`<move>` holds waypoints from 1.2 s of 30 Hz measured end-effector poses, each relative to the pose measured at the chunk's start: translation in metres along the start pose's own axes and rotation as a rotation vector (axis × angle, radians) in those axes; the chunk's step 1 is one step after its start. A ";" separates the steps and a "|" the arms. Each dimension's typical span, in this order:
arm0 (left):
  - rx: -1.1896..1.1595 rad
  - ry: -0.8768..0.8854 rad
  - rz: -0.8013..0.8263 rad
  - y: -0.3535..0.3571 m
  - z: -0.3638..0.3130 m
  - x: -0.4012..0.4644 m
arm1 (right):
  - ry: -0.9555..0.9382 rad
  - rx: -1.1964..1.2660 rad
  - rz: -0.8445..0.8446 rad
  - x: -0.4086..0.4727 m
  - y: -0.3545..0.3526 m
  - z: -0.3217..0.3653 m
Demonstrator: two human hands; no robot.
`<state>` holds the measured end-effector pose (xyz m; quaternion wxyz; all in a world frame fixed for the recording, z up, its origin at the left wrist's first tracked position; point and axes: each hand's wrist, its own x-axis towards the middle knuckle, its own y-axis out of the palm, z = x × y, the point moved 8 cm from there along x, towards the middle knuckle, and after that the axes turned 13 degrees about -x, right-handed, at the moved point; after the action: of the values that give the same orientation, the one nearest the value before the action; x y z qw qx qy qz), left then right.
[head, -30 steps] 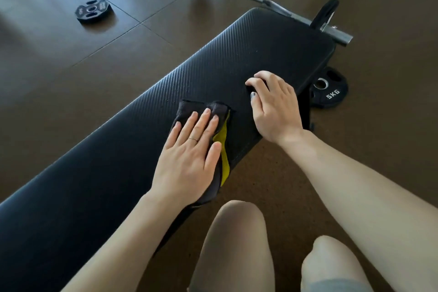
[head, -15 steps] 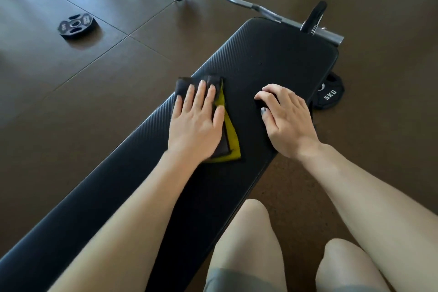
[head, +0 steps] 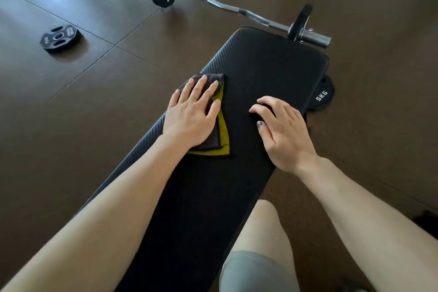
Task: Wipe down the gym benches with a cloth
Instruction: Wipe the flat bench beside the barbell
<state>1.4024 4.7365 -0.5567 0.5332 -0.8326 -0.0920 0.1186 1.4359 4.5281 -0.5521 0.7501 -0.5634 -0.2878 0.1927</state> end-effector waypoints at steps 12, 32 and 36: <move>0.053 -0.028 0.031 0.014 0.006 -0.168 | 0.011 -0.023 -0.028 -0.001 0.002 0.002; 0.091 -0.022 0.070 0.038 -0.055 -0.114 | -0.018 -0.033 -0.069 0.028 -0.008 -0.037; 0.087 0.010 0.011 0.036 -0.060 -0.063 | 0.179 -0.073 -0.007 0.043 0.004 -0.070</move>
<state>1.3609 4.6524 -0.5589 0.5685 -0.8098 -0.0793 0.1212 1.5145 4.5046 -0.5611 0.7525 -0.6042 -0.2284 0.1285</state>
